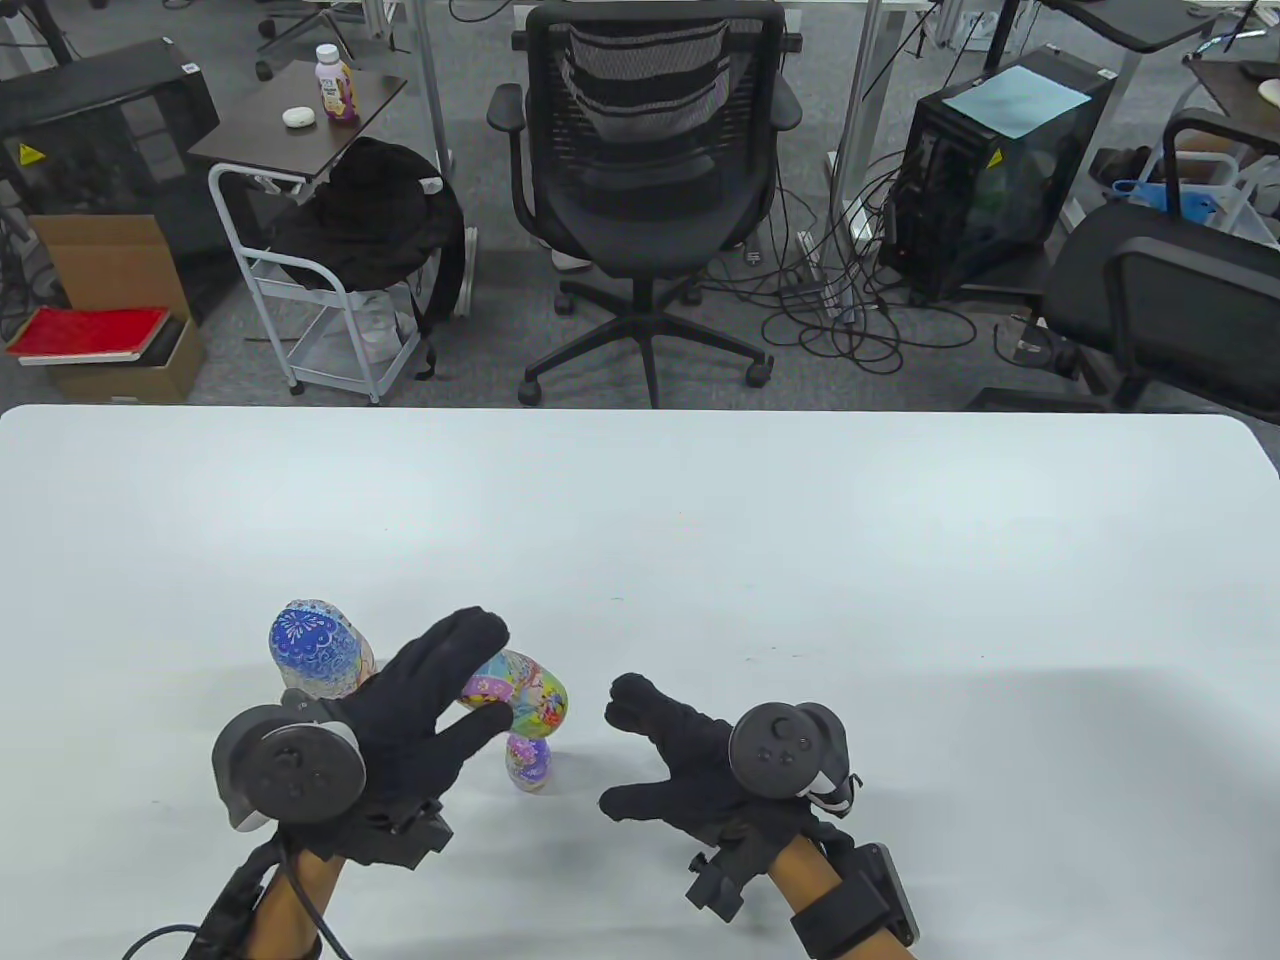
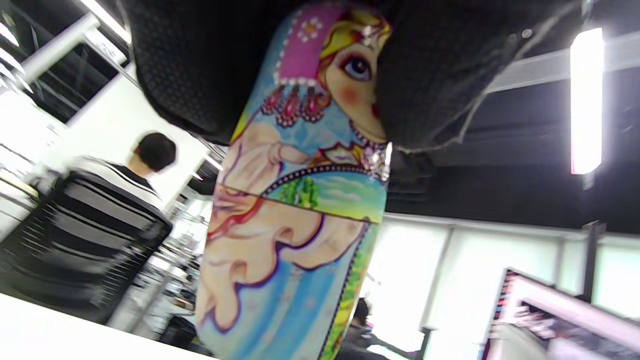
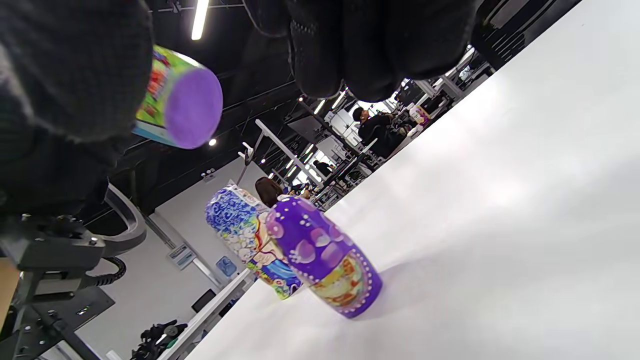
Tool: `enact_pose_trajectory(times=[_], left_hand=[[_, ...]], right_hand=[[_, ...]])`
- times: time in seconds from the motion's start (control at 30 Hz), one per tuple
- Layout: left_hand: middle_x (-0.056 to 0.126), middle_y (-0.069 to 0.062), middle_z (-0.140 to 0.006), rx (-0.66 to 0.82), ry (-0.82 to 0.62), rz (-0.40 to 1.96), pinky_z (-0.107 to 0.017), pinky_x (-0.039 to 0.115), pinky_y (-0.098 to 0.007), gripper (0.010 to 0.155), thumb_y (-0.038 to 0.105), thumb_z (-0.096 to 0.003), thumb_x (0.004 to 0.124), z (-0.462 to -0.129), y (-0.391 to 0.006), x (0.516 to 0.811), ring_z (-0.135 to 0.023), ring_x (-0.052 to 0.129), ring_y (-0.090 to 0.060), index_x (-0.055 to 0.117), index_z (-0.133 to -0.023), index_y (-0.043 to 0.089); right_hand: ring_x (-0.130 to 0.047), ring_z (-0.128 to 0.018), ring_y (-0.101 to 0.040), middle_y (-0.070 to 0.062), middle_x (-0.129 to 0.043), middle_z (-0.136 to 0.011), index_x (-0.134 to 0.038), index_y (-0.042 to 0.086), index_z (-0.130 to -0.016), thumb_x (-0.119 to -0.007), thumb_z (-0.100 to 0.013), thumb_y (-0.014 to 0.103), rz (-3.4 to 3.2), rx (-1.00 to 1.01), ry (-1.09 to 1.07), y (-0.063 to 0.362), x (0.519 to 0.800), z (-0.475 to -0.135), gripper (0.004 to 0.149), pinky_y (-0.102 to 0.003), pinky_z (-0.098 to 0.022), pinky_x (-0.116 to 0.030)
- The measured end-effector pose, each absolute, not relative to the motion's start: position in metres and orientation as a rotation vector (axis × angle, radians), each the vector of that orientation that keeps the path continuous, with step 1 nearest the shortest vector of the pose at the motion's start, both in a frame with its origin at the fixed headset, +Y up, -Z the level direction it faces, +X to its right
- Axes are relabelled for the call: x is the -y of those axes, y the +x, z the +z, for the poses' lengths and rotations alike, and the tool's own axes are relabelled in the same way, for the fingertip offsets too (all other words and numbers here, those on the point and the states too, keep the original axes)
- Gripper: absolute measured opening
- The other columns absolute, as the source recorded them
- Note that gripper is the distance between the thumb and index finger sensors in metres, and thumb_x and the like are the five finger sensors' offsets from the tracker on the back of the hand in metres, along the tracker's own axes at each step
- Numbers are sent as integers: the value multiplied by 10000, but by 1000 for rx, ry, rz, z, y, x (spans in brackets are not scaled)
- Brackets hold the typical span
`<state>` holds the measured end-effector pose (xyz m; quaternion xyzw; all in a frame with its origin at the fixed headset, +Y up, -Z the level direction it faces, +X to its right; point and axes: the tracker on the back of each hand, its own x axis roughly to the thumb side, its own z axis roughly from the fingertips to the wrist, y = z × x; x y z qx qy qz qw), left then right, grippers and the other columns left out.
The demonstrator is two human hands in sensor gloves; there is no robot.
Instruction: Separate nested Russian dolls into individual dolls
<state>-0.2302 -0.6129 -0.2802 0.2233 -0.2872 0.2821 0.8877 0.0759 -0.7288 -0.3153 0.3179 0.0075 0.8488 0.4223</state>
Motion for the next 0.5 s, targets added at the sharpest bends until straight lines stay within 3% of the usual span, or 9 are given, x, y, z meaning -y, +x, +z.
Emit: enact_pose_trajectory(times=[0.23,0.5], left_hand=[[697,-250,-1096,433,393,408,-616,831,-470,688,413,-544,841,-312,-234,638,-836,886,-447,573,-1125,159],[695,-253,-1092,360,295,288,-614,832,-469,690,411,-544,840,-338,-227,668,-835,886,-450,569,-1124,154]], right_hand=[[-778,-899,-453,-243,-754,-1011,-445,81,-1105,-888,-377,561,2151,-16,776,79,731,-318,977,-532,-666,-695],[-780,-898,-453,-245,-759,-1009,-456,84,-1103,-888,-383,551,2175,-27,780,78,731,-318,961,-533,-666,-695]])
